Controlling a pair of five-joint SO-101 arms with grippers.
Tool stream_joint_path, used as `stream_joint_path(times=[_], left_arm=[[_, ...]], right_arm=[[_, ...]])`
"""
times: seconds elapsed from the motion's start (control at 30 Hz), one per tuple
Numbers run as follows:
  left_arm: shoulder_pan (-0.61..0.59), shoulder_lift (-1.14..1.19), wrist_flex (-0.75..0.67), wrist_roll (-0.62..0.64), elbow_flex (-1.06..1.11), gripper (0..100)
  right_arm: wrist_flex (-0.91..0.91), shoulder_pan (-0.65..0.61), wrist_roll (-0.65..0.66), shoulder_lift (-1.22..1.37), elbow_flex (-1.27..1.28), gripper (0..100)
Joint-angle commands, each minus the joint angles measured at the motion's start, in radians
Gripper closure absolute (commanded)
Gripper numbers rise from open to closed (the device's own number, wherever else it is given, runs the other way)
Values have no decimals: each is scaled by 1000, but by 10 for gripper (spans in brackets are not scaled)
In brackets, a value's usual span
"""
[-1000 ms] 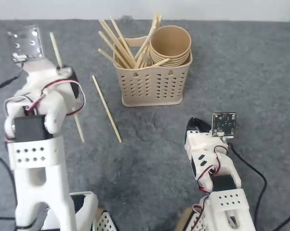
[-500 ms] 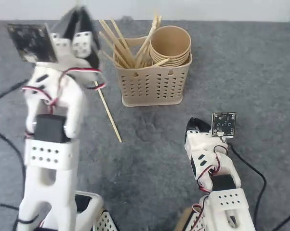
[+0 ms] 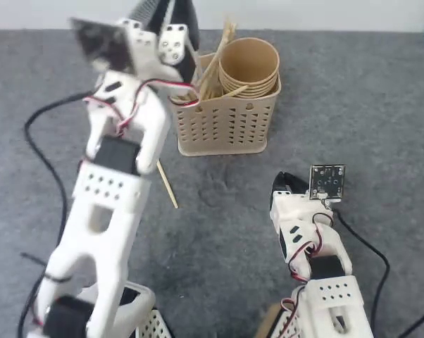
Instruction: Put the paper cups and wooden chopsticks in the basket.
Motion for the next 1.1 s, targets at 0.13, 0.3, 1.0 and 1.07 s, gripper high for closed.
stream_joint_path(times=[0.13, 0.3, 1.0, 1.07], left_arm=[[6, 140, -25, -2, -51, 936], [-20, 143, 3, -2, -48, 730], [-169, -91, 931, -3, -348, 706], [-226, -123, 1002, -3, -348, 706]], right_arm=[[-2, 15, 11, -16, 23, 957], [-2, 15, 12, -16, 21, 957], [-4, 15, 12, -16, 21, 957], [-4, 15, 12, -16, 21, 957]])
